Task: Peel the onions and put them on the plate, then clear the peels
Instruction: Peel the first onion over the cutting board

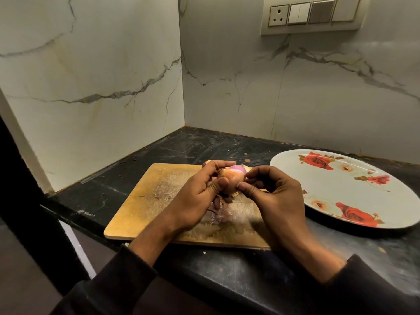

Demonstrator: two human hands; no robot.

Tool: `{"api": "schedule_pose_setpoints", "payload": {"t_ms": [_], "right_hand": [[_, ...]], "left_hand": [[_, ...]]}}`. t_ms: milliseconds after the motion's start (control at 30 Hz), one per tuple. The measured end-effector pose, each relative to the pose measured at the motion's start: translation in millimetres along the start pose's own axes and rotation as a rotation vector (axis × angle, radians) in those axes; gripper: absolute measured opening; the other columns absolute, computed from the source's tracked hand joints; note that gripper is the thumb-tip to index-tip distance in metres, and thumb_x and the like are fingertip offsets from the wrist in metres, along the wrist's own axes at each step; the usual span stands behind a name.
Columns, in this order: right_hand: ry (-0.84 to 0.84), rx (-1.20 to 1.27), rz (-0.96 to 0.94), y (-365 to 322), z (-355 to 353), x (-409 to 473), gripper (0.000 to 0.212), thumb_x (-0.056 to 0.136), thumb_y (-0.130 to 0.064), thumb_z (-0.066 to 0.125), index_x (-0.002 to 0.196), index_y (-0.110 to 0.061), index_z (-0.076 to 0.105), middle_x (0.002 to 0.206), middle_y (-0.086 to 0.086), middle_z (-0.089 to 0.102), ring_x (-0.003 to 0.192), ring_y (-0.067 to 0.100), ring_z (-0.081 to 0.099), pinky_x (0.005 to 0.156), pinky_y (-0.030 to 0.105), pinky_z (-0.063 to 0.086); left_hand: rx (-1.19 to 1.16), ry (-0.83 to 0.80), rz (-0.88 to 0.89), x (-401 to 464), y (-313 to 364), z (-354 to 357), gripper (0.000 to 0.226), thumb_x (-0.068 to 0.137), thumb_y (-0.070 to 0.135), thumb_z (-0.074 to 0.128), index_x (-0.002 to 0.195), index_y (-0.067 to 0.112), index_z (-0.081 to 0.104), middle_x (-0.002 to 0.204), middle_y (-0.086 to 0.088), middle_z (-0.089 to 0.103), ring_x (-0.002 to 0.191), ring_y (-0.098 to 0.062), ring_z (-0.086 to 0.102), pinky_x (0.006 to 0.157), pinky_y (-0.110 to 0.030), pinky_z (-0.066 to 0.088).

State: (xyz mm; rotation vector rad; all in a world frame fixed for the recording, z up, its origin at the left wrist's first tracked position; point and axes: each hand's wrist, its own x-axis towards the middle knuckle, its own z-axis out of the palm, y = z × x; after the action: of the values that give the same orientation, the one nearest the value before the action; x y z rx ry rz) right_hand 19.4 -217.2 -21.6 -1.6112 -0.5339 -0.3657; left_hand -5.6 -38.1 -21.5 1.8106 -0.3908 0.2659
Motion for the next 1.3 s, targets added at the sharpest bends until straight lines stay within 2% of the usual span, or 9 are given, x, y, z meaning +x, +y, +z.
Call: {"api": "schedule_pose_setpoints", "payload": {"t_ms": [167, 367, 600, 700, 867, 1000, 1100, 1200, 1300], "right_hand": [[-0.004, -0.019, 0.033, 0, -1, 0, 0.023, 0.074, -0.008, 0.085, 0.084, -0.025, 0.073, 0.079, -0.003, 0.072, 0.073, 0.010, 0.069, 0.070, 0.027, 0.060], [-0.062, 0.015, 0.050, -2, -2, 2, 0.021, 0.079, -0.005, 0.080, 0.081, -0.023, 0.071, 0.074, -0.001, 0.070, 0.067, 0.011, 0.063, 0.064, 0.024, 0.058], [-0.075, -0.086, 0.028, 5, 2, 2, 0.024, 0.088, 0.000, 0.072, 0.084, -0.024, 0.065, 0.081, -0.001, 0.066, 0.078, 0.018, 0.063, 0.071, 0.032, 0.057], [-0.048, -0.114, 0.015, 8, 3, 2, 0.025, 0.091, 0.001, 0.068, 0.086, -0.022, 0.062, 0.087, 0.003, 0.064, 0.084, 0.022, 0.063, 0.074, 0.039, 0.057], [0.007, -0.088, 0.011, 8, 2, 1, 0.024, 0.093, 0.001, 0.066, 0.084, -0.021, 0.062, 0.080, -0.004, 0.064, 0.078, 0.015, 0.061, 0.069, 0.030, 0.054], [-0.014, -0.066, 0.011, 9, 1, 2, 0.022, 0.093, 0.001, 0.065, 0.087, -0.020, 0.062, 0.083, 0.002, 0.066, 0.083, 0.025, 0.065, 0.076, 0.043, 0.057], [-0.018, -0.063, 0.031, 10, 1, 1, 0.021, 0.092, 0.001, 0.068, 0.090, -0.019, 0.064, 0.084, 0.004, 0.068, 0.083, 0.024, 0.067, 0.077, 0.047, 0.059], [-0.022, -0.093, 0.031, 10, 0, 0, 0.030, 0.091, 0.000, 0.069, 0.093, -0.030, 0.069, 0.089, -0.003, 0.072, 0.087, 0.014, 0.070, 0.080, 0.039, 0.061], [-0.019, -0.141, 0.010, 6, -1, 1, 0.027, 0.092, -0.010, 0.071, 0.092, -0.037, 0.070, 0.090, -0.010, 0.074, 0.089, 0.004, 0.069, 0.081, 0.028, 0.059]], "left_hand": [[0.021, -0.009, -0.001, 0, 0, 0, 0.032, 0.097, 0.034, 0.050, 0.129, 0.037, 0.053, 0.117, 0.002, 0.063, 0.085, -0.023, 0.072, 0.068, -0.024, 0.056], [0.026, -0.022, -0.020, 0, 0, 0, 0.032, 0.098, 0.036, 0.049, 0.129, 0.037, 0.056, 0.113, 0.007, 0.065, 0.086, -0.024, 0.072, 0.068, -0.026, 0.057], [0.031, 0.002, -0.031, -2, 5, 2, 0.034, 0.095, 0.036, 0.051, 0.129, 0.031, 0.053, 0.116, 0.000, 0.063, 0.088, -0.030, 0.071, 0.075, -0.052, 0.060], [0.010, 0.013, -0.039, -2, 7, 1, 0.039, 0.090, 0.033, 0.059, 0.128, 0.026, 0.050, 0.115, 0.001, 0.062, 0.083, -0.030, 0.073, 0.072, -0.046, 0.061], [-0.022, -0.044, -0.027, -1, 8, 4, 0.058, 0.089, 0.001, 0.068, 0.137, 0.026, 0.047, 0.126, 0.009, 0.055, 0.100, -0.012, 0.071, 0.080, -0.024, 0.059], [-0.009, 0.020, -0.030, 0, 6, 2, 0.055, 0.092, 0.006, 0.066, 0.139, 0.028, 0.048, 0.125, 0.003, 0.056, 0.091, -0.022, 0.073, 0.079, -0.034, 0.062], [-0.011, 0.074, -0.031, 1, 5, 1, 0.057, 0.090, 0.009, 0.066, 0.139, 0.029, 0.046, 0.124, 0.004, 0.057, 0.091, -0.020, 0.074, 0.079, -0.028, 0.060], [0.019, 0.083, -0.018, 2, 4, 2, 0.065, 0.087, 0.004, 0.070, 0.140, 0.031, 0.045, 0.127, 0.013, 0.055, 0.107, -0.010, 0.069, 0.087, -0.025, 0.057], [0.017, 0.080, -0.021, 3, 2, 1, 0.067, 0.086, 0.002, 0.072, 0.141, 0.030, 0.046, 0.130, 0.015, 0.056, 0.114, -0.011, 0.067, 0.094, -0.028, 0.056]]}}
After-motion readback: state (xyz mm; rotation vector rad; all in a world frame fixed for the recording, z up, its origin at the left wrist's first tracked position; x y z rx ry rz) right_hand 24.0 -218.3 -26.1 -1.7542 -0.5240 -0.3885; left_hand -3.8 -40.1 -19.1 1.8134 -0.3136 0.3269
